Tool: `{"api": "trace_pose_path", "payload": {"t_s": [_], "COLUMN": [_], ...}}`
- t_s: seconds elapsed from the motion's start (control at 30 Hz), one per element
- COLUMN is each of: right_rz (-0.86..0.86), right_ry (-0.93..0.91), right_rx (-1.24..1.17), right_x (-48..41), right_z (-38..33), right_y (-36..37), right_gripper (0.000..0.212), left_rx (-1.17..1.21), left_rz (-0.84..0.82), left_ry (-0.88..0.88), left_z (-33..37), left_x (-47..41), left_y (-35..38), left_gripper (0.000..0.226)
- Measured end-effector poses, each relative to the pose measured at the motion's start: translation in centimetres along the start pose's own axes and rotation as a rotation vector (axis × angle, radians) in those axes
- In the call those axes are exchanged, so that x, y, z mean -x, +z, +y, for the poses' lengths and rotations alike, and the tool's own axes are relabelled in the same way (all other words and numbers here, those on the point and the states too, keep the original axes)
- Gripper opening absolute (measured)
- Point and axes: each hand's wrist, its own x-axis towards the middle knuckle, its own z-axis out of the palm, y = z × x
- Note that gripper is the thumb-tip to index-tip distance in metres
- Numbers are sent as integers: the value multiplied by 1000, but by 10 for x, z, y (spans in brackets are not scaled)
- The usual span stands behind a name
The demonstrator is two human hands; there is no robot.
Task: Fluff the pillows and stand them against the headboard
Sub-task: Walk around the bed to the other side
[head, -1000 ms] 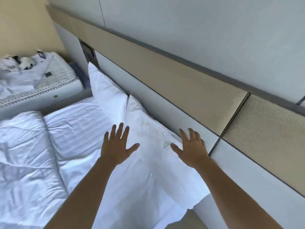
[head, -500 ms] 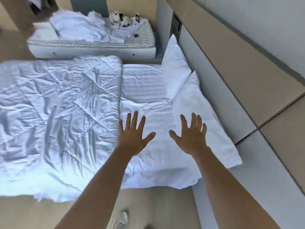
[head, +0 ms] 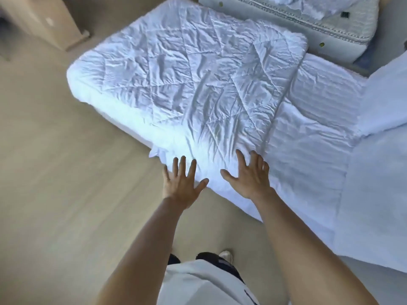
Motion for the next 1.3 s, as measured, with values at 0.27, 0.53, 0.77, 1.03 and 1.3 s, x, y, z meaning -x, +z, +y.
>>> {"api": "trace_pose_path", "payload": {"t_s": [0.27, 0.53, 0.77, 1.03, 1.3], "right_rz": [-25, -74, -16, -105, -123], "right_ry": [-325, -570, -735, -825, -878], "right_rx": [16, 80, 89, 145, 156], "right_x": [-15, -47, -131, -261, -369], "right_z": [-236, -402, -517, -634, -747], "right_y": [66, 92, 99, 100, 90], "right_gripper": [94, 85, 81, 82, 84], "left_rx": [70, 161, 218, 246, 282], "left_rz": [-9, 56, 104, 64, 50], "left_ry": [-302, -558, -726, -863, -905], "left_z": [-214, -357, -447, -548, -648], "left_x": [48, 54, 4, -99, -192], "left_y": [-7, -31, -51, -92, -138], "left_gripper": [79, 78, 77, 74, 74]}}
